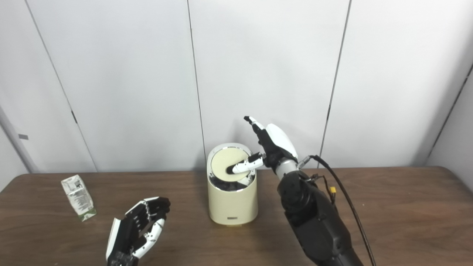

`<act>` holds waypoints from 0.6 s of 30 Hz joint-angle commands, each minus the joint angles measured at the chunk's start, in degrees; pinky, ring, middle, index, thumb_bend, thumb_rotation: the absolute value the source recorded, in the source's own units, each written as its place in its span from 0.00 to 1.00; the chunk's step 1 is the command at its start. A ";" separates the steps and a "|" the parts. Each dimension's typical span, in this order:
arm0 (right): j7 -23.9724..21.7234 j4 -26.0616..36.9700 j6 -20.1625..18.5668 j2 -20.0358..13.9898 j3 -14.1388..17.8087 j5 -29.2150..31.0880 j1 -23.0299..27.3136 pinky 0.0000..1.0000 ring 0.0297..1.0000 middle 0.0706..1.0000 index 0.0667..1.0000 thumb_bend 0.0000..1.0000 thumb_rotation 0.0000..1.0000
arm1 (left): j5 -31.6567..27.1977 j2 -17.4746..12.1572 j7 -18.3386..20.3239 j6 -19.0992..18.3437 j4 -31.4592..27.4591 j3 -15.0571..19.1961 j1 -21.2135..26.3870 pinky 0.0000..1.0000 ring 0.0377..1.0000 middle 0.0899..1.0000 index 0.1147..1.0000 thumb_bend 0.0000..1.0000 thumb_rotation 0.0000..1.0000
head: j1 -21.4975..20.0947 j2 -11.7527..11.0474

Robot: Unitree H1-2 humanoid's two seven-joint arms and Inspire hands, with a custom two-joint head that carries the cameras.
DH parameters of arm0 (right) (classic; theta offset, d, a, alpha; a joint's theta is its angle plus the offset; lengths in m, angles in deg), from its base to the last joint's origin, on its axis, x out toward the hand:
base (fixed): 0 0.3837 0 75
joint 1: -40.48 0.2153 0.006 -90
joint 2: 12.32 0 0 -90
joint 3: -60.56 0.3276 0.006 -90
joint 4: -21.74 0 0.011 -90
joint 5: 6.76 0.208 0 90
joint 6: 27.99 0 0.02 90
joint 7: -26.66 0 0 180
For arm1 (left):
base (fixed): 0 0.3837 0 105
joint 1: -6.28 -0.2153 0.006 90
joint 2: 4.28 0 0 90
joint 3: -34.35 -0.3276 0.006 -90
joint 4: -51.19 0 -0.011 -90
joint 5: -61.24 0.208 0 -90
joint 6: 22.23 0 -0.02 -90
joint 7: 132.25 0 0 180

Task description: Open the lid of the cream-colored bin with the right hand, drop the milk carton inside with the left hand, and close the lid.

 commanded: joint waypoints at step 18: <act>6.10 -7.24 1.42 -1.22 -3.08 -4.29 3.75 0.82 0.91 0.93 0.92 0.89 0.10 | 1.06 1.08 -1.29 3.77 2.36 -0.72 -0.86 0.59 0.64 0.63 0.61 0.21 0.23 | -0.51 -1.57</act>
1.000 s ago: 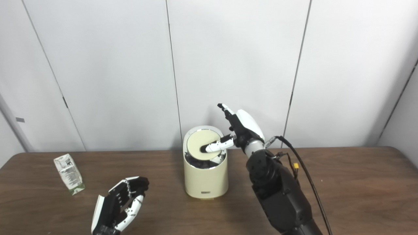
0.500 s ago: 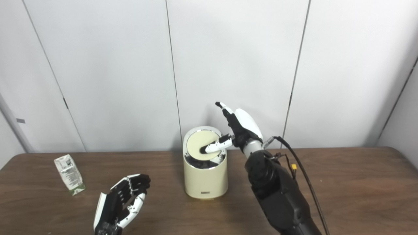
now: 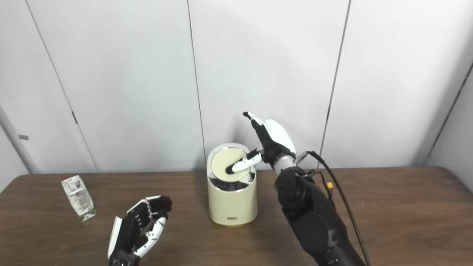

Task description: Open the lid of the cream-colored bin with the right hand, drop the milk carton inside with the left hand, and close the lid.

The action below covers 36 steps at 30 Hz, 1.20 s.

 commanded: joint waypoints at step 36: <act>2.55 -1.51 -1.63 -4.06 -4.71 -6.46 -3.18 0.81 0.90 0.92 0.92 0.93 0.01 | 0.46 0.08 -0.35 1.45 1.06 -0.39 -1.39 0.60 0.65 0.64 0.62 0.20 0.21 | -0.53 0.90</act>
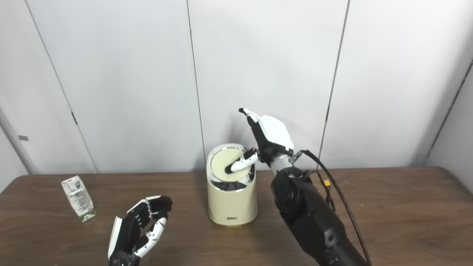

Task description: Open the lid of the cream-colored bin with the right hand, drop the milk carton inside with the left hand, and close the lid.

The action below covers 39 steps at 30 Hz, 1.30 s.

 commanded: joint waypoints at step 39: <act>-11.35 10.49 -0.81 0.22 11.68 16.24 -7.02 0.82 0.92 0.95 0.97 0.78 0.99 | -0.53 0.11 0.14 0.82 0.94 -0.39 -1.39 0.60 0.65 0.64 0.62 0.20 0.21 | 0.38 0.44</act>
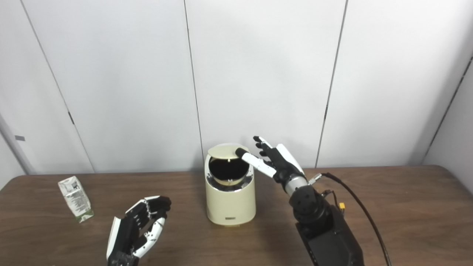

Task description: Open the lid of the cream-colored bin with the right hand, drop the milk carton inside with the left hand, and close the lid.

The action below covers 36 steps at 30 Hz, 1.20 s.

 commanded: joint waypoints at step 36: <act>26.16 4.88 45.70 0.91 12.87 -0.85 -30.70 0.59 0.68 0.68 0.65 0.30 0.43 | -1.52 -1.57 -0.69 2.36 5.40 1.94 0.24 0.60 0.65 0.63 0.61 0.21 0.17 | -0.18 -1.05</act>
